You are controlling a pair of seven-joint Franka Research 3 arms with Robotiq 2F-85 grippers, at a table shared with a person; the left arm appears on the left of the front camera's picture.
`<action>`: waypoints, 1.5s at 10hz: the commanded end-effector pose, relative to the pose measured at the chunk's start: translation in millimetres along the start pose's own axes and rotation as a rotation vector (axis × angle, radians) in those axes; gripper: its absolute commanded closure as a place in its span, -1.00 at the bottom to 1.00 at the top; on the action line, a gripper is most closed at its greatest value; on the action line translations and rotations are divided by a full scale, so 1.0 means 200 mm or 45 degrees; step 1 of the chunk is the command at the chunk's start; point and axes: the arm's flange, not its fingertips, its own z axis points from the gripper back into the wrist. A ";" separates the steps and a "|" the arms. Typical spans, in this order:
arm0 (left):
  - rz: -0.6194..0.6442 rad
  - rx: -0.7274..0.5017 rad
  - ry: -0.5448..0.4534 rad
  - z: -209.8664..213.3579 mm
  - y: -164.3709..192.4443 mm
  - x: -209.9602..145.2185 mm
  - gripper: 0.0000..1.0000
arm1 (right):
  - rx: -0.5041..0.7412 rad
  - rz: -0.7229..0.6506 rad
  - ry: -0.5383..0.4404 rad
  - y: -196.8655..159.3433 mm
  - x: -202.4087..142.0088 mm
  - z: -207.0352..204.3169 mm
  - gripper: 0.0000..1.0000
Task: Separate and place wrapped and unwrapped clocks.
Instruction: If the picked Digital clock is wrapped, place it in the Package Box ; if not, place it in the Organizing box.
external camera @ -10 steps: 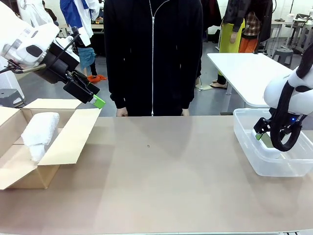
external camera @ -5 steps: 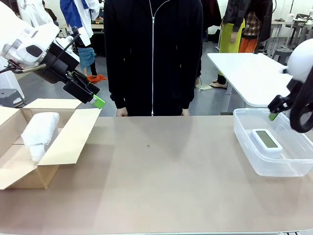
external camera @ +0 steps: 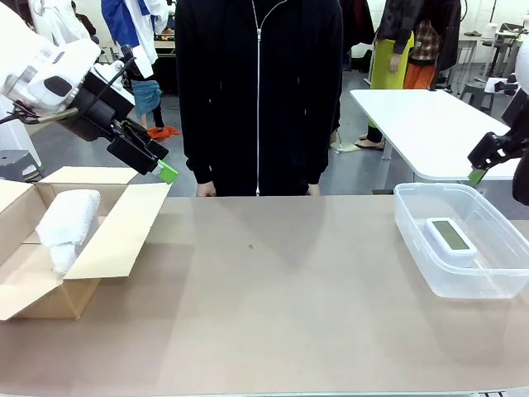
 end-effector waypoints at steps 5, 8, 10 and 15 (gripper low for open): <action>0.001 -0.001 0.002 0.00 -0.01 -0.01 -1.00 | 0.023 0.015 -0.023 -0.02 -0.02 0.03 -1.00; 0.001 -0.001 0.002 0.00 -0.01 -0.01 -1.00 | 0.023 0.015 -0.023 -0.02 -0.02 0.03 -1.00; 0.001 -0.001 0.002 0.00 -0.01 -0.01 -1.00 | 0.023 0.015 -0.023 -0.02 -0.02 0.03 -1.00; 0.001 -0.001 0.002 0.00 -0.01 -0.01 -1.00 | 0.023 0.015 -0.023 -0.02 -0.02 0.03 -1.00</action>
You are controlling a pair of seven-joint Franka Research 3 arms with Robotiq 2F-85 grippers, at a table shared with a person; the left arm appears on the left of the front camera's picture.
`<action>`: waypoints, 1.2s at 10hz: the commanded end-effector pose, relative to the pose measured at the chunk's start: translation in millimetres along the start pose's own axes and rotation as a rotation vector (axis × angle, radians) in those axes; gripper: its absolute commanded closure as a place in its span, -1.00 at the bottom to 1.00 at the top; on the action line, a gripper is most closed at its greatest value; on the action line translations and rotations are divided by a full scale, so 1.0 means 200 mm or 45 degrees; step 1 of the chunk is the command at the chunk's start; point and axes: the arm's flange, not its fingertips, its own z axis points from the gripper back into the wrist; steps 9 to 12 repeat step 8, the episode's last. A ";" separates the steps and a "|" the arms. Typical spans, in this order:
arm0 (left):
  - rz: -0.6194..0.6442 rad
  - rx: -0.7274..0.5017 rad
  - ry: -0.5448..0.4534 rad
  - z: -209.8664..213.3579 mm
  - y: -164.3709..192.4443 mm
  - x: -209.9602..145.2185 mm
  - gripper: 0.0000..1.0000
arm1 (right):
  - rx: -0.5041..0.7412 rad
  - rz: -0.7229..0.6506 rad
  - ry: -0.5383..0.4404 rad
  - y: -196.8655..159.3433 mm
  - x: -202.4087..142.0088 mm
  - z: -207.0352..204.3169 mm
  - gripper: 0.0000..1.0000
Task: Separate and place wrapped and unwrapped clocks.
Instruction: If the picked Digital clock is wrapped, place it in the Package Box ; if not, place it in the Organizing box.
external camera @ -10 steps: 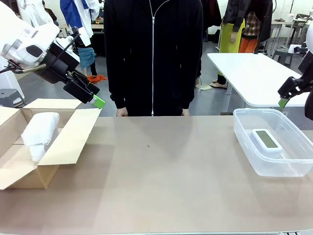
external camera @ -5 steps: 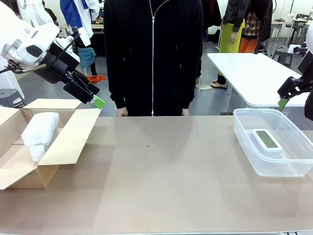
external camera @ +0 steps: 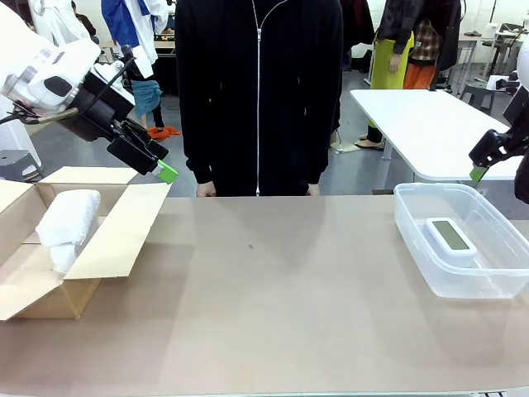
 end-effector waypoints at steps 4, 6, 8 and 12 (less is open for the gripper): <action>0.001 -0.001 0.002 0.00 -0.01 -0.01 -1.00 | 0.016 0.020 0.000 0.00 -0.02 -0.01 -1.00; 0.001 -0.001 0.002 0.00 -0.01 -0.01 -1.00 | 0.016 0.020 0.000 0.00 -0.02 -0.01 -1.00; 0.001 -0.001 0.002 0.00 -0.01 -0.01 -1.00 | 0.016 0.020 0.000 0.00 -0.02 -0.01 -1.00; 0.001 -0.001 0.002 0.00 -0.01 -0.01 -1.00 | 0.016 0.020 0.000 0.00 -0.02 -0.01 -1.00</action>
